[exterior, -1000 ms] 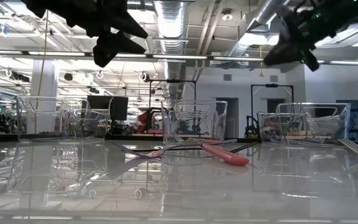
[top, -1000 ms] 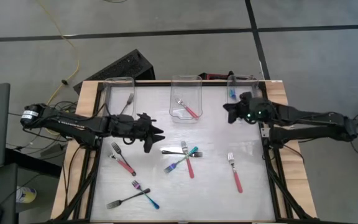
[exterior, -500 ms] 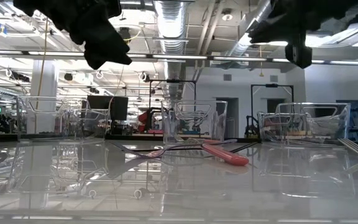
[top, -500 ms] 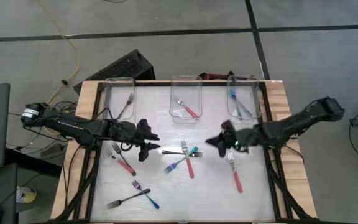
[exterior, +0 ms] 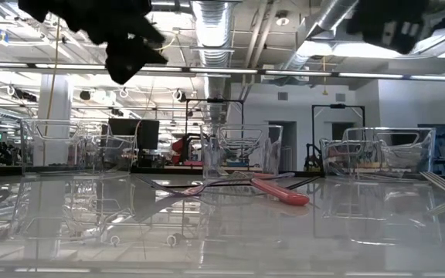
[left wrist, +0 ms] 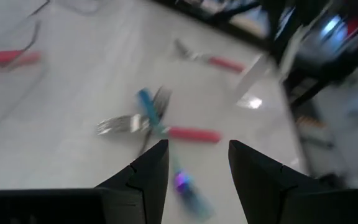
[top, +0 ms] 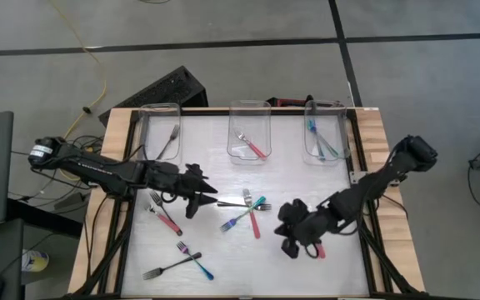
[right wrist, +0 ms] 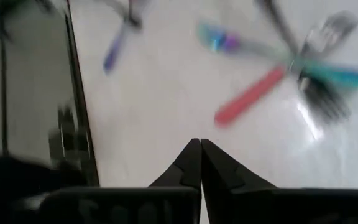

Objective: Sort silverware by color (type)
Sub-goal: Put the top left black fork into the left transparent bin

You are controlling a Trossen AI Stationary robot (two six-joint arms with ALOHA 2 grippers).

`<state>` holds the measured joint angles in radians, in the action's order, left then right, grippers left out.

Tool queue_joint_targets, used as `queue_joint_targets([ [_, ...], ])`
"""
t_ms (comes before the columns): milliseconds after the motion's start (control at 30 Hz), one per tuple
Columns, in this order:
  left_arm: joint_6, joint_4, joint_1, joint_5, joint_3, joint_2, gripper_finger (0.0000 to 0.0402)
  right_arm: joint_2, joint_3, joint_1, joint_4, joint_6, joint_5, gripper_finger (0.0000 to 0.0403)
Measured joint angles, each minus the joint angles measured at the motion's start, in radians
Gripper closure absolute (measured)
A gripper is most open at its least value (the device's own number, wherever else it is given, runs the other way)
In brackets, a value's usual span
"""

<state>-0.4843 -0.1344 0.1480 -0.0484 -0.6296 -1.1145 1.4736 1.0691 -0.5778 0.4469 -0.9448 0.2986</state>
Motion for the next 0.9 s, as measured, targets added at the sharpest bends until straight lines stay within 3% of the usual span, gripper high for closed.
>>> queue_joint_targets([
  [100,-0.091,-0.076,0.040,-0.028,0.000,0.000,0.0251,0.021,0.032,-0.028,0.098,-0.005,-0.074,0.0377],
  [200,-0.169,-0.127,0.100,-0.131,0.000,0.000,0.0251,0.020,0.034,-0.063,0.143,-0.059,-0.120,0.0371],
  [600,-0.445,-0.153,0.387,-0.519,0.001,0.000,0.0251,0.020,0.034,-0.199,0.246,-0.142,-0.117,0.0365],
  [767,-0.462,-0.165,0.466,-0.694,0.001,0.000,0.0251,0.020,0.034,-0.201,0.246,-0.234,-0.057,0.0365],
  [900,-0.440,-0.172,0.475,-0.749,0.001,0.000,0.0251,0.020,0.034,-0.201,0.249,-0.339,-0.026,0.0365],
])
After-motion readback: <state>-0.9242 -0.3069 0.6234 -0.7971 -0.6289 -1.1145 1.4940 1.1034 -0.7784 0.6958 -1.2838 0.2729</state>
